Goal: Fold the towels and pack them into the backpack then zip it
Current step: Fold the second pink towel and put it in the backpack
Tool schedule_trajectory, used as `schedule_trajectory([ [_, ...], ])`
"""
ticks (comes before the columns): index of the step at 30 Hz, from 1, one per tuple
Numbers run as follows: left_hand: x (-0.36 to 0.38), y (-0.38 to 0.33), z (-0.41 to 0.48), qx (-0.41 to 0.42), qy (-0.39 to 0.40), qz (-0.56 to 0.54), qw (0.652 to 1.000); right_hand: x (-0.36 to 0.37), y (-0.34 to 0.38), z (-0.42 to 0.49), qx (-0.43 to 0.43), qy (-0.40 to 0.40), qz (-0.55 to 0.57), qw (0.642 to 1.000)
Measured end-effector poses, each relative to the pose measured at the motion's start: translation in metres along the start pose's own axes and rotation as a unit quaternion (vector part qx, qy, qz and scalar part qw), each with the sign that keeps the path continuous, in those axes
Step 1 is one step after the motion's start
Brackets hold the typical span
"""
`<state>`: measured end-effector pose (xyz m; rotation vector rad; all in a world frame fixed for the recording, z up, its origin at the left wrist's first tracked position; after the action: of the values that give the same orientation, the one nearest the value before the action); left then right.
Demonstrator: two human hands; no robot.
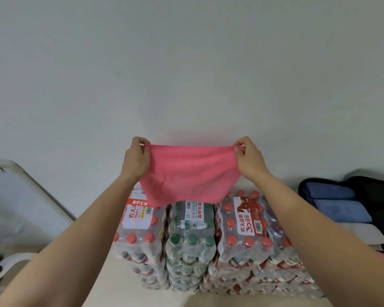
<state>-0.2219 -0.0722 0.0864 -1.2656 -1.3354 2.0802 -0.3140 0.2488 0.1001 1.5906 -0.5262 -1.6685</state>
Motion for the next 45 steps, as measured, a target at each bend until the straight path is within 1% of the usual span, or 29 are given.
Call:
schedule_trajectory([
  [2, 0.002, 0.011, -0.003, -0.013, 0.006, -0.001, 1.0, 0.008, -0.007, -0.005, 0.001, 0.012, -0.002, 1.0],
  [4, 0.006, 0.014, -0.003, -0.02, 0.015, -0.006, 1.0, 0.006, -0.011, -0.004, -0.001, 0.004, -0.002, 1.0],
  [6, 0.015, 0.015, -0.001, -0.028, 0.04, 0.005, 0.999, 0.002, -0.018, 0.003, 0.013, 0.004, -0.001, 1.0],
  [7, 0.022, 0.017, 0.0, -0.037, 0.058, 0.017, 0.998, 0.002, -0.024, 0.007, 0.034, 0.018, -0.006, 0.999],
  [9, 0.039, 0.026, 0.003, -0.066, 0.097, 0.048, 0.992, 0.004, -0.04, 0.013, 0.091, 0.075, -0.031, 0.993],
  [11, 0.06, 0.039, 0.003, -0.098, 0.142, 0.083, 0.982, 0.008, -0.061, 0.017, 0.127, 0.14, -0.104, 0.976],
  [12, 0.073, 0.046, 0.001, -0.11, 0.164, 0.093, 0.976, 0.01, -0.071, 0.018, 0.134, 0.155, -0.142, 0.969],
  [14, 0.097, 0.057, -0.001, -0.124, 0.182, 0.093, 0.971, 0.011, -0.091, 0.022, 0.145, 0.139, -0.184, 0.962],
  [16, 0.115, 0.062, 0.0, -0.125, 0.163, 0.082, 0.975, 0.011, -0.108, 0.023, 0.155, 0.096, -0.197, 0.963],
  [18, 0.13, 0.06, 0.003, -0.095, 0.147, 0.092, 0.98, 0.011, -0.118, 0.025, 0.148, 0.05, -0.21, 0.965],
  [21, 0.14, 0.056, 0.006, -0.054, 0.124, 0.08, 0.988, 0.012, -0.124, 0.028, 0.121, -0.002, -0.168, 0.978],
  [24, 0.14, 0.053, 0.009, -0.038, 0.098, 0.071, 0.992, 0.013, -0.13, 0.029, 0.115, -0.018, -0.083, 0.99],
  [26, 0.137, 0.052, 0.007, -0.038, 0.09, 0.07, 0.993, 0.01, -0.132, 0.028, 0.111, -0.028, -0.081, 0.99],
  [28, 0.134, 0.05, 0.003, -0.044, 0.088, 0.058, 0.993, 0.007, -0.132, 0.025, 0.107, -0.036, -0.112, 0.987],
  [30, 0.131, 0.046, -0.003, -0.055, 0.089, 0.034, 0.994, 0.007, -0.129, 0.021, 0.106, -0.036, -0.096, 0.989],
  [32, 0.127, 0.041, -0.009, -0.058, 0.094, 0.015, 0.994, 0.009, -0.129, 0.016, 0.123, -0.023, -0.027, 0.992],
  [34, 0.122, 0.036, -0.016, -0.055, 0.104, 0.01, 0.993, 0.013, -0.129, 0.009, 0.153, 0.003, 0.062, 0.986],
  [35, 0.119, 0.035, -0.02, -0.052, 0.112, 0.013, 0.992, 0.014, -0.129, 0.004, 0.163, 0.021, 0.085, 0.983],
  [37, 0.117, 0.032, -0.03, -0.05, 0.143, 0.018, 0.988, 0.016, -0.128, -0.007, 0.167, 0.057, 0.093, 0.98],
  [40, 0.12, 0.035, -0.047, -0.062, 0.215, 0.044, 0.974, 0.015, -0.125, -0.027, 0.169, 0.102, 0.096, 0.976],
  [42, 0.122, 0.043, -0.059, -0.094, 0.272, 0.015, 0.958, 0.013, -0.123, -0.039, 0.18, 0.132, 0.108, 0.969],
  [45, 0.122, 0.049, -0.079, -0.157, 0.349, -0.065, 0.922, 0.012, -0.119, -0.056, 0.202, 0.195, 0.156, 0.947],
])
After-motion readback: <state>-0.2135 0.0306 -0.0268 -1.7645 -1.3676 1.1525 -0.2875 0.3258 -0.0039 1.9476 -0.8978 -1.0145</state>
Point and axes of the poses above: each hand's wrist, its own z-axis towards the middle knuckle, its own x-axis out of the palm, y = z × x, the point moved 6 cm from there along z, towards the middle knuckle, and after that the axes turned 6 degrees about -z, right-handed, at the moved point
